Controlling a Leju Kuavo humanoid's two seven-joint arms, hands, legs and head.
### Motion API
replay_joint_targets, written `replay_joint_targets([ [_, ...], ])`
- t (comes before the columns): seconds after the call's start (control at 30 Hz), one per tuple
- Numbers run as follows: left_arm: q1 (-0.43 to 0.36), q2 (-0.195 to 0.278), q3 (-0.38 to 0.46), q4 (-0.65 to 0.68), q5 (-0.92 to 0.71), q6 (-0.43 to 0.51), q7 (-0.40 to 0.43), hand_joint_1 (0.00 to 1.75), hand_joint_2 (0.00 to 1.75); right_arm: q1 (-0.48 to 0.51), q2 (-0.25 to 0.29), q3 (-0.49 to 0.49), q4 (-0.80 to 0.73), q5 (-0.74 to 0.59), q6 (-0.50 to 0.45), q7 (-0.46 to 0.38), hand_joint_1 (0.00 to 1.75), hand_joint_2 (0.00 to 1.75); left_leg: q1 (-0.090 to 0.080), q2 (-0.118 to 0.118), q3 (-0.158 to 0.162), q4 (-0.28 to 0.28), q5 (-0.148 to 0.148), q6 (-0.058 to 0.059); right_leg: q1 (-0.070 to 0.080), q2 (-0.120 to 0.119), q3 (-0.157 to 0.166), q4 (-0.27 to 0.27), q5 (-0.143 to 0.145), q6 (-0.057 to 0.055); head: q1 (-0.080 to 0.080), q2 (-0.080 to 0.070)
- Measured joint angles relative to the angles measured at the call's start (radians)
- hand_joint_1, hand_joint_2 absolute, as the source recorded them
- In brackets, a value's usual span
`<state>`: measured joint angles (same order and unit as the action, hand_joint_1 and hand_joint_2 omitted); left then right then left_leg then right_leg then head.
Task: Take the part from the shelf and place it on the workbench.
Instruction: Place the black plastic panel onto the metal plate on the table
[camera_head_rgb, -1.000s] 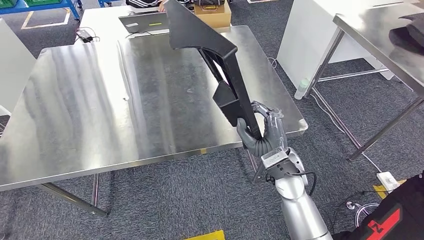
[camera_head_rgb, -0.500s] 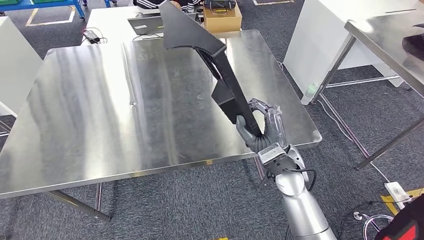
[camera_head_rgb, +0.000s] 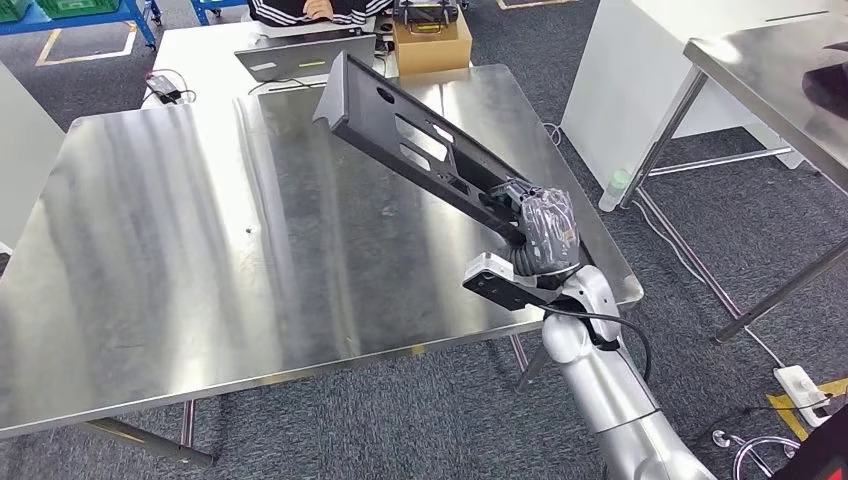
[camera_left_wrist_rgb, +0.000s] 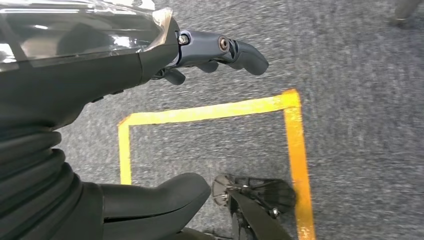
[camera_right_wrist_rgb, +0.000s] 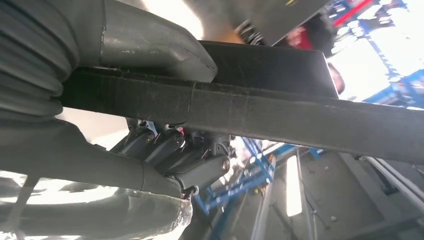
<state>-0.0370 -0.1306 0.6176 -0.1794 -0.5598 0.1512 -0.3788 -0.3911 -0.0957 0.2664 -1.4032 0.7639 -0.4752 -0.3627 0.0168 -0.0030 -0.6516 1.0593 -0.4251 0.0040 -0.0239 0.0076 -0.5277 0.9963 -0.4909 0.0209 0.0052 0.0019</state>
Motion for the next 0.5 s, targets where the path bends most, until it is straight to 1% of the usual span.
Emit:
replay_joint_targets([
  [0.03,0.000,0.001,0.000,0.001,-0.002,-0.002,0.000,0.00,1.75,-0.012,-0.006,0.006,0.024,0.039,-0.017,0.019,1.75,1.75,-0.003,-0.001,0.013,-0.030,0.009,0.006,0.003,0.001,0.002,-0.001,-0.005,0.006,0.000,0.000],
  [0.1,0.001,0.003,-0.001,0.002,-0.006,-0.004,0.003,0.00,1.75,-0.029,-0.016,0.018,0.069,0.120,-0.048,0.059,1.75,1.75,-0.010,-0.002,0.019,-0.038,0.002,0.018,0.006,0.001,0.006,-0.005,-0.011,0.018,0.000,0.000],
  [0.13,0.001,0.003,-0.001,0.002,-0.006,-0.004,0.004,0.00,1.75,-0.036,-0.022,0.024,0.091,0.156,-0.058,0.077,1.75,1.75,-0.011,-0.002,0.023,-0.043,0.002,0.025,0.004,0.000,0.005,-0.004,-0.015,0.024,0.001,0.000],
  [0.17,0.002,0.004,0.000,0.002,-0.006,-0.004,0.003,0.00,1.75,-0.048,-0.025,0.030,0.118,0.188,-0.065,0.092,1.75,1.75,-0.013,-0.004,0.026,-0.048,0.001,0.029,0.005,-0.002,0.007,0.000,-0.013,0.027,0.002,0.000],
  [0.23,0.001,0.005,0.000,0.002,-0.006,0.001,0.000,0.00,1.75,-0.085,-0.033,0.048,0.190,0.242,-0.068,0.119,1.75,1.75,-0.017,-0.007,0.035,-0.053,0.001,0.032,0.007,-0.004,0.010,0.007,-0.006,0.030,0.005,0.000],
  [0.3,-0.003,0.006,0.000,0.002,-0.007,0.007,-0.002,0.00,1.75,-0.135,-0.038,0.071,0.286,0.299,-0.071,0.142,1.75,1.75,-0.023,-0.009,0.037,-0.049,-0.002,0.034,0.008,-0.006,0.017,0.003,0.001,0.031,0.007,0.000],
  [0.43,-0.004,0.006,-0.001,0.002,-0.017,0.009,-0.001,0.00,1.75,-0.237,-0.031,0.120,0.478,0.417,-0.127,0.185,1.75,1.75,-0.027,-0.010,0.032,-0.050,-0.004,0.038,0.006,-0.008,0.026,-0.022,-0.010,0.033,0.009,0.000],
  [0.5,-0.004,0.007,-0.001,0.002,-0.020,0.008,-0.001,0.00,1.75,-0.273,-0.027,0.138,0.551,0.444,-0.148,0.197,1.75,1.75,-0.028,-0.010,0.030,-0.049,-0.003,0.040,0.005,-0.008,0.030,-0.032,-0.015,0.035,0.009,0.000],
])
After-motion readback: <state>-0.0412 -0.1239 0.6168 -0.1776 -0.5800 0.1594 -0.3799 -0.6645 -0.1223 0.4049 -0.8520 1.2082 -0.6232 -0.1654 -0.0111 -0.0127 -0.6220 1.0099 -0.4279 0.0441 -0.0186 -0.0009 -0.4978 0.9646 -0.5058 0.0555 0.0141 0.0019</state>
